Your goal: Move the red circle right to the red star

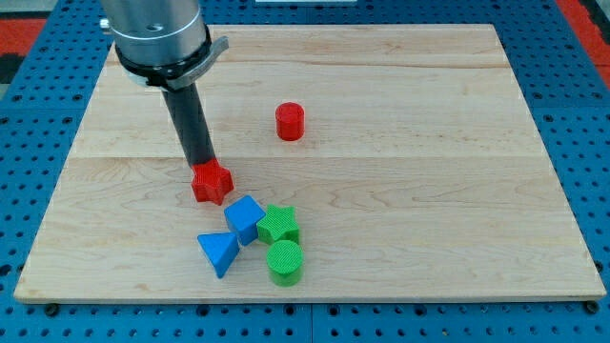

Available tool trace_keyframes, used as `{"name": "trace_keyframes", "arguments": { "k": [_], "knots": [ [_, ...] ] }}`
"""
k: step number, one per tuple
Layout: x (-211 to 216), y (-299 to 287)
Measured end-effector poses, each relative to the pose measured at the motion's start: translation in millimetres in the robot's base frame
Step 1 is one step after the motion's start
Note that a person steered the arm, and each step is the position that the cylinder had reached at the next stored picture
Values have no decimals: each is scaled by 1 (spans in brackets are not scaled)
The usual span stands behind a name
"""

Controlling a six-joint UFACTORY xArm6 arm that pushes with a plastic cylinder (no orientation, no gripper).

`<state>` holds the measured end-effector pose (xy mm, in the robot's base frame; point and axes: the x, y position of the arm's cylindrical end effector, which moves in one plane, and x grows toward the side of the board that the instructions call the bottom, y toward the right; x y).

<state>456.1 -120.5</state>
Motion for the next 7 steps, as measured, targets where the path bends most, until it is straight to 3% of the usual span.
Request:
{"name": "trace_keyframes", "arguments": {
  "k": [2,3,5,7],
  "knots": [
    [3,51],
    [-27,50],
    [-34,164],
    [-74,129]
  ]
}}
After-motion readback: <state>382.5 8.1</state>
